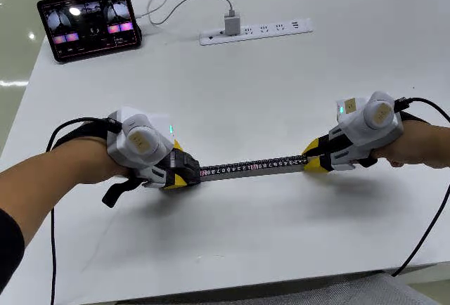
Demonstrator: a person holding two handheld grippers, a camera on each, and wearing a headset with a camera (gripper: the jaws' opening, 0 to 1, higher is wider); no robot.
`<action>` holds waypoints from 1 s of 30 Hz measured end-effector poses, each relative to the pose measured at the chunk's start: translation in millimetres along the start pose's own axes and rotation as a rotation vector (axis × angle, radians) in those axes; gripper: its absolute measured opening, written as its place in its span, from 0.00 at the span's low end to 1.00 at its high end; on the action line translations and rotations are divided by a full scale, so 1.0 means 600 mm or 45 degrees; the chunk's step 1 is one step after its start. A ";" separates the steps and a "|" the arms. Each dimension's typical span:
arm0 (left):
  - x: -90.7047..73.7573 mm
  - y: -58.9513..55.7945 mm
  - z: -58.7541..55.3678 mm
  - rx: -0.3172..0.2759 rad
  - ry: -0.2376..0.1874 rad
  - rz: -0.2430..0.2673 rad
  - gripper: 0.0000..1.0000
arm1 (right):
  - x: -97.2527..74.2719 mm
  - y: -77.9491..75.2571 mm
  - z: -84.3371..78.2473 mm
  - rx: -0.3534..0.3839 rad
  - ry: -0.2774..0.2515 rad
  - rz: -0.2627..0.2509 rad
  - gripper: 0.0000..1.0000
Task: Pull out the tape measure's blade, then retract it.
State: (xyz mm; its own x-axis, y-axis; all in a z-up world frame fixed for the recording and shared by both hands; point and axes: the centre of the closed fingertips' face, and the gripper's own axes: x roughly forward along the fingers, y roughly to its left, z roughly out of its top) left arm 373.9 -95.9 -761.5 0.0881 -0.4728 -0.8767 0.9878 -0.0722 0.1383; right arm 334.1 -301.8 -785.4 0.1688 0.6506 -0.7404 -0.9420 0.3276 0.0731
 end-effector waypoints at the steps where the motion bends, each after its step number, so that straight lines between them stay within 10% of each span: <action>1: 0.000 0.000 0.000 0.000 0.000 0.001 0.32 | 0.000 0.000 0.000 0.000 0.000 0.002 0.08; 30: 0.001 0.002 -0.003 -0.003 -0.005 -0.001 0.32 | -0.021 -0.004 -0.022 0.010 0.009 -0.001 0.08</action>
State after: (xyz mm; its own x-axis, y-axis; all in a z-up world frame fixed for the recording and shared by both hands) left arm 375.5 -94.8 -762.9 0.0865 -0.4761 -0.8751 0.9881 -0.0708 0.1362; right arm 330.1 -319.9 -784.9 0.1675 0.6452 -0.7454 -0.9395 0.3337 0.0777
